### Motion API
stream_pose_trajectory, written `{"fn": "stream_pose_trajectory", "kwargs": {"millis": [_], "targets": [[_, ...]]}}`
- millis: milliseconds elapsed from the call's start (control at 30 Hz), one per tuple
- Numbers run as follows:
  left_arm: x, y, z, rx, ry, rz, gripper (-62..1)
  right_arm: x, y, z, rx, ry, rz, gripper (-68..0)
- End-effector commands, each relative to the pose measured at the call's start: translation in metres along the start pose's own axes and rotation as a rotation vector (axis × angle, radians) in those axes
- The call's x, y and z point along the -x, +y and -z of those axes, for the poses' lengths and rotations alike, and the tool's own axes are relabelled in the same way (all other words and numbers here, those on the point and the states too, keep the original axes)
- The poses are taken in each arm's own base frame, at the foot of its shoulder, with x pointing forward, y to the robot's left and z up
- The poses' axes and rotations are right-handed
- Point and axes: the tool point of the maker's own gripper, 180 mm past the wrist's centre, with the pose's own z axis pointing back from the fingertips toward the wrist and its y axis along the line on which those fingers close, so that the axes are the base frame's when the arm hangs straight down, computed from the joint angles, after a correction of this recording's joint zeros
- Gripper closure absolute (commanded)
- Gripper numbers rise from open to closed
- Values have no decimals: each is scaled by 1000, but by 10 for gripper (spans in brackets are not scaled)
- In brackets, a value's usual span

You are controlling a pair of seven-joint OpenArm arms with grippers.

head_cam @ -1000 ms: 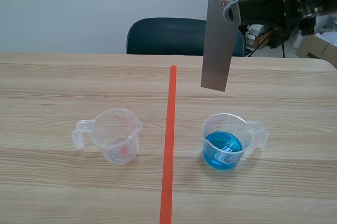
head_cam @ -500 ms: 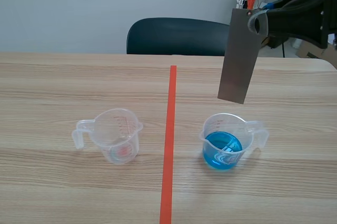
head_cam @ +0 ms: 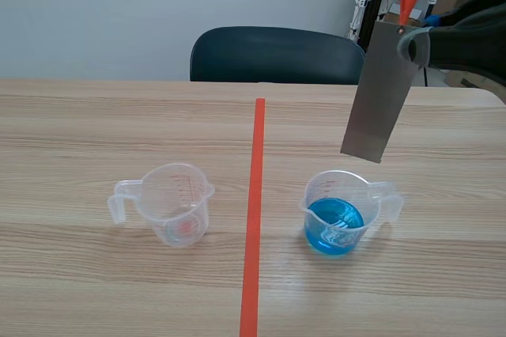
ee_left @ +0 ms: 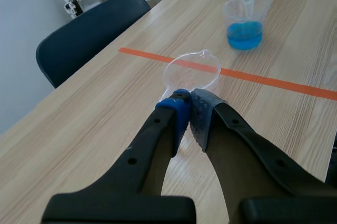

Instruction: Do the redox reaction experiment. move the plate over the blue solution

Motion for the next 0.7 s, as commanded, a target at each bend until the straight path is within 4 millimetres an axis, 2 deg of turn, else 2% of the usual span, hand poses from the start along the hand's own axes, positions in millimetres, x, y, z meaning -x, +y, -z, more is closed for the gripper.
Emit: {"fn": "stream_pose_trajectory", "kwargs": {"millis": [0, 200, 300, 467, 667], "targets": [[-8, 1, 11, 20, -24, 16, -27, -5, 1, -3, -4, -24, -16, -6], [-24, -2, 46, 117, -10, 81, -27, 5, 17, -4, -52, -44, -47, -6], [-34, -8, 59, 171, -10, 107, -27, -1, 21, -10, -61, -89, -62, -6], [-43, -19, 73, 240, 1, 141, -27, -8, 20, -16, -56, -120, -70, -6], [-50, -13, 84, 243, 3, 194, -27, -4, 22, -15, -62, -105, -75, -6]]}}
